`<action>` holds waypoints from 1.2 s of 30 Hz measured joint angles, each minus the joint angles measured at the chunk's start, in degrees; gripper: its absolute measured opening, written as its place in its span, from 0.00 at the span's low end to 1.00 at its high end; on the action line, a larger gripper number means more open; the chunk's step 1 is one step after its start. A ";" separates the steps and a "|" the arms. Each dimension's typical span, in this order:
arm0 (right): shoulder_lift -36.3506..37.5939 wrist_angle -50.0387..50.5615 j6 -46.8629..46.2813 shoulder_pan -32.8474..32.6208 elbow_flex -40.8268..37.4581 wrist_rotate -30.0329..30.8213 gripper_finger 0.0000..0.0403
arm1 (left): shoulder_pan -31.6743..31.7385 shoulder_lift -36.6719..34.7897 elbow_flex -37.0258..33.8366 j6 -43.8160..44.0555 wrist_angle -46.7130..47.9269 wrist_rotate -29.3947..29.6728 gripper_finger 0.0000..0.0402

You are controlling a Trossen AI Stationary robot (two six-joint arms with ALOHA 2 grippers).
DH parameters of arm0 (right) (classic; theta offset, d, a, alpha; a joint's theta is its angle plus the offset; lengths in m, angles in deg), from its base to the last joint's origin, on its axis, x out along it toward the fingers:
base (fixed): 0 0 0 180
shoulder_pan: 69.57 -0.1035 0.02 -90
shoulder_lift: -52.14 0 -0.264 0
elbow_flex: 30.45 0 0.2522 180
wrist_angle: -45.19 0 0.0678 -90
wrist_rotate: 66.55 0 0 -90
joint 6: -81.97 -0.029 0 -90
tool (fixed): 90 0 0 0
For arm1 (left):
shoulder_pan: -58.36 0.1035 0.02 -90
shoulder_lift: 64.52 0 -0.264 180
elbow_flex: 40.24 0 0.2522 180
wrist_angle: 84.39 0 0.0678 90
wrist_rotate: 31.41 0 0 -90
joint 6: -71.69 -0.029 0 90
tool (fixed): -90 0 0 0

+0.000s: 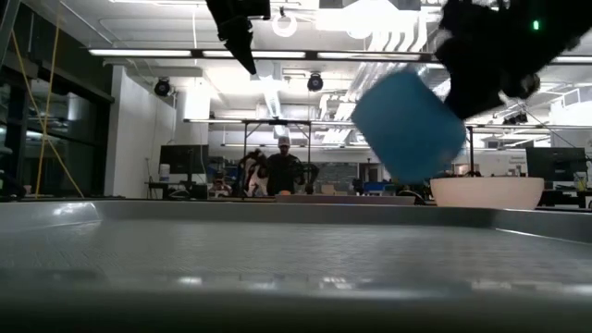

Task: Set up tray
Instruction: Put the blue mug on the top right of the gray tray

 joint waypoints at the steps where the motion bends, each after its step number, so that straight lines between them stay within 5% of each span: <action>1: -1.13 -0.13 -0.85 -0.04 0.00 -1.05 0.00 | 0.00 0.00 0.00 0.00 0.00 0.00 0.73; 36: -4.05 0.25 -5.43 0.02 0.00 -9.89 0.05 | 0.00 0.00 0.02 -0.28 -0.04 -0.15 0.73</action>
